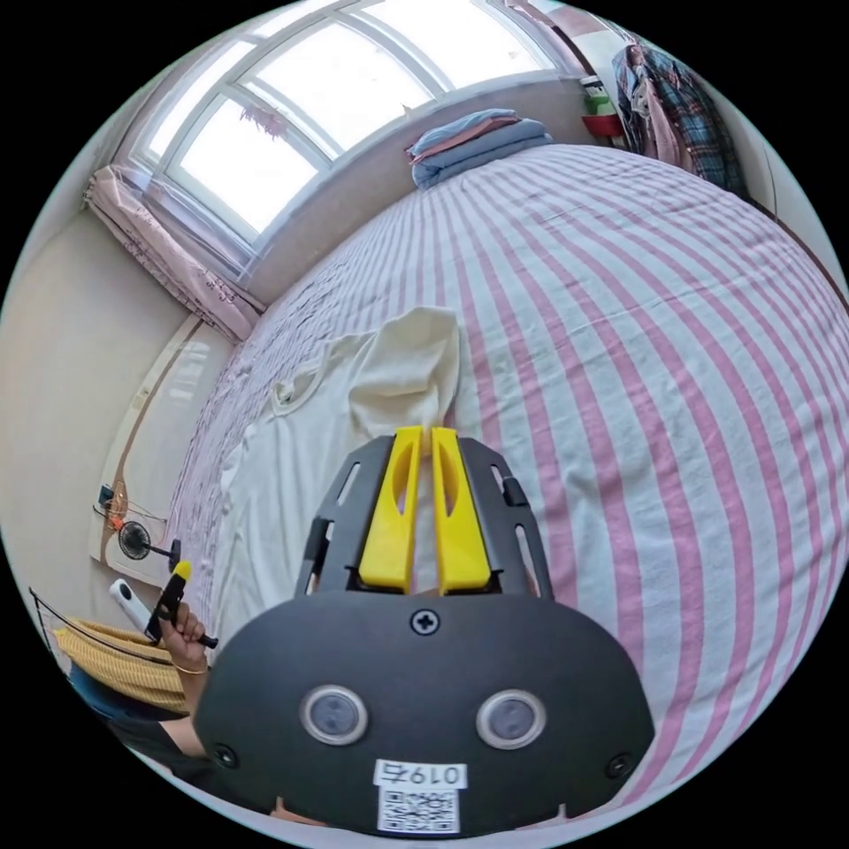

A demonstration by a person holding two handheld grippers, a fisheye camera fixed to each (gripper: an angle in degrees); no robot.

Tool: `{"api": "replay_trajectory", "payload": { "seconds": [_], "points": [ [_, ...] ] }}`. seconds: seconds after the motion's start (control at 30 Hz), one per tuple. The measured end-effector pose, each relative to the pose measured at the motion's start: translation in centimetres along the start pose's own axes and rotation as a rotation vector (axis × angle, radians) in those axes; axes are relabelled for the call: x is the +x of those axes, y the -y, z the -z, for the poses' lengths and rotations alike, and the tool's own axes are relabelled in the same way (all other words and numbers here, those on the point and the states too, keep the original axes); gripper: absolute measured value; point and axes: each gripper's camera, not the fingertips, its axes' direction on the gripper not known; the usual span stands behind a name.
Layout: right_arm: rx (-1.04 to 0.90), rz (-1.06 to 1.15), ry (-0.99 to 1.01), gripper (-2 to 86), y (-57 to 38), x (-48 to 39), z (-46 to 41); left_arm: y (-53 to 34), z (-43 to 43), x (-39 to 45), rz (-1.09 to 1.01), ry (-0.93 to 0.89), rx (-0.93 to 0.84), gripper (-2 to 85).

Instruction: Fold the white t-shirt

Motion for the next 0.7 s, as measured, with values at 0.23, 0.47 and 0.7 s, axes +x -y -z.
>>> {"api": "replay_trajectory", "payload": {
  "seconds": [0.23, 0.47, 0.7],
  "points": [
    [-0.032, 0.047, -0.089, 1.3, -2.7, -0.2, 1.9, 1.4, -1.6, 0.5, 0.016, 0.008, -0.084, 0.8],
    [0.063, 0.048, -0.107, 5.7, -0.2, 1.1, 1.6, 2.7, -3.6, 1.8, 0.018, 0.0, -0.176, 0.8],
    [-0.034, 0.01, -0.07, 8.9, 9.2, 2.3, -6.3, 4.0, -2.2, 2.3, 0.042, 0.102, -0.091, 0.9]
  ]
}}
